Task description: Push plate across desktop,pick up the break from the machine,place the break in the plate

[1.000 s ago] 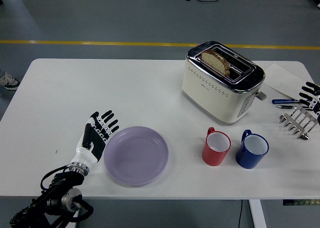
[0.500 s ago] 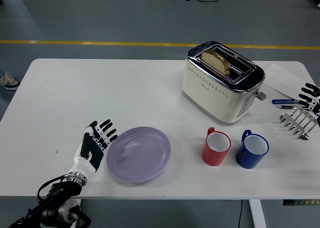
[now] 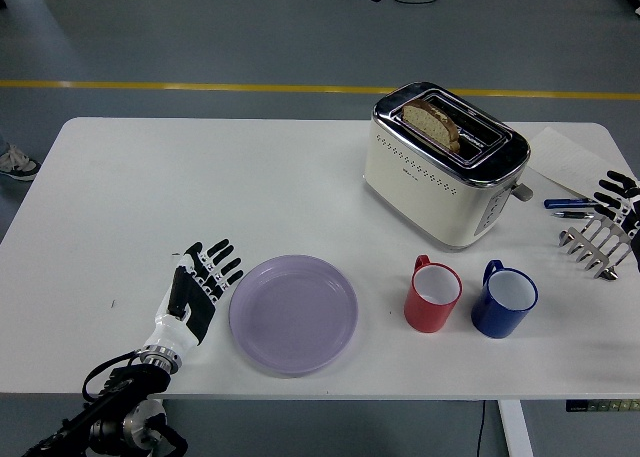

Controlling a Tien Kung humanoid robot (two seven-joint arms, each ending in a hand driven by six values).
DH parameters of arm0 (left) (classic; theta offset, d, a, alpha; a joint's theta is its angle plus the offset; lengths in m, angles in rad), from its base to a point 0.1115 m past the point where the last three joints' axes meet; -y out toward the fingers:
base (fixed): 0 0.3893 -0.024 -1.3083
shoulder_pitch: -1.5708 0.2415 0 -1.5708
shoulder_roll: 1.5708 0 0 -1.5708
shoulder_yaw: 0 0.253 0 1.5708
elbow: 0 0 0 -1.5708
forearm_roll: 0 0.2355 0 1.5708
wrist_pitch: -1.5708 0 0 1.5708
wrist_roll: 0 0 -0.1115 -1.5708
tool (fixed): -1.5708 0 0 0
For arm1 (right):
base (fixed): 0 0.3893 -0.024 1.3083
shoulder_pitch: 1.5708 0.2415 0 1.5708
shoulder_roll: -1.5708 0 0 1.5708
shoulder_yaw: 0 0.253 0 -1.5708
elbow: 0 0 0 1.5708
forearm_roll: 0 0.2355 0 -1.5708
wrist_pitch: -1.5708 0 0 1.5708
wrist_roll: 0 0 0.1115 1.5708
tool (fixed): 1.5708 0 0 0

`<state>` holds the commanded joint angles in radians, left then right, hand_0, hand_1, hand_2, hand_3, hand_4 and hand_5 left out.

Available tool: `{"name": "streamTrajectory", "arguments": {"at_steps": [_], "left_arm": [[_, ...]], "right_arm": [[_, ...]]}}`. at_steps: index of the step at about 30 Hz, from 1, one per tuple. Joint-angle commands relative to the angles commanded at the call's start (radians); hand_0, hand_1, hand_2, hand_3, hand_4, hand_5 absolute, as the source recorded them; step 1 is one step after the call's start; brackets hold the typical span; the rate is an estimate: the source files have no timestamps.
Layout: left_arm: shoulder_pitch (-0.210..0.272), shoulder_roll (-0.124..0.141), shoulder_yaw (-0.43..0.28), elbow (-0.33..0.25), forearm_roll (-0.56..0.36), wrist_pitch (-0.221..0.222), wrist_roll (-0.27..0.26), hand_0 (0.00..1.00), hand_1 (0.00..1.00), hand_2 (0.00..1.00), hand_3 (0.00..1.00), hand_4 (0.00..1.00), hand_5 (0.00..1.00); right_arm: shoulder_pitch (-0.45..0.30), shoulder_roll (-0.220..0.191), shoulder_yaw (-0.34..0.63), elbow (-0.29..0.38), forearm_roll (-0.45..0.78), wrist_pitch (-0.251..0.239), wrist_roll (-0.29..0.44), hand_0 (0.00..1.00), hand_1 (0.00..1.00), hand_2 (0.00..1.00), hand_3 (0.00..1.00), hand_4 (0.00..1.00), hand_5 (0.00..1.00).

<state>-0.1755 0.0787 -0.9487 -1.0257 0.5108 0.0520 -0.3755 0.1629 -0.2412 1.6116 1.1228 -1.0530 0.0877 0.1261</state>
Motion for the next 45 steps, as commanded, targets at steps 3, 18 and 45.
{"name": "streamTrajectory", "arguments": {"at_steps": [3, 18, 45], "left_arm": [[-0.011, -0.002, 0.012, 0.007, -0.009, -0.003, 0.001, 0.818, 0.841, 0.881, 0.774, 0.539, 0.998], [-0.039, -0.011, 0.032, 0.038, -0.05, -0.022, 0.005, 0.82, 0.84, 0.881, 0.775, 0.539, 0.998], [-0.108, -0.024, 0.1, 0.078, -0.106, -0.063, 0.021, 0.827, 0.837, 0.875, 0.772, 0.536, 0.998]], "right_arm": [[0.003, -0.001, 0.0, 0.0, 0.0, 0.0, 0.0, 0.795, 0.749, 0.756, 0.754, 0.56, 0.692], [0.009, 0.0, -0.002, 0.001, 0.0, 0.0, 0.0, 0.794, 0.748, 0.754, 0.754, 0.559, 0.691], [0.015, 0.002, -0.005, -0.001, 0.0, 0.001, 0.001, 0.79, 0.746, 0.752, 0.755, 0.565, 0.701]]}}
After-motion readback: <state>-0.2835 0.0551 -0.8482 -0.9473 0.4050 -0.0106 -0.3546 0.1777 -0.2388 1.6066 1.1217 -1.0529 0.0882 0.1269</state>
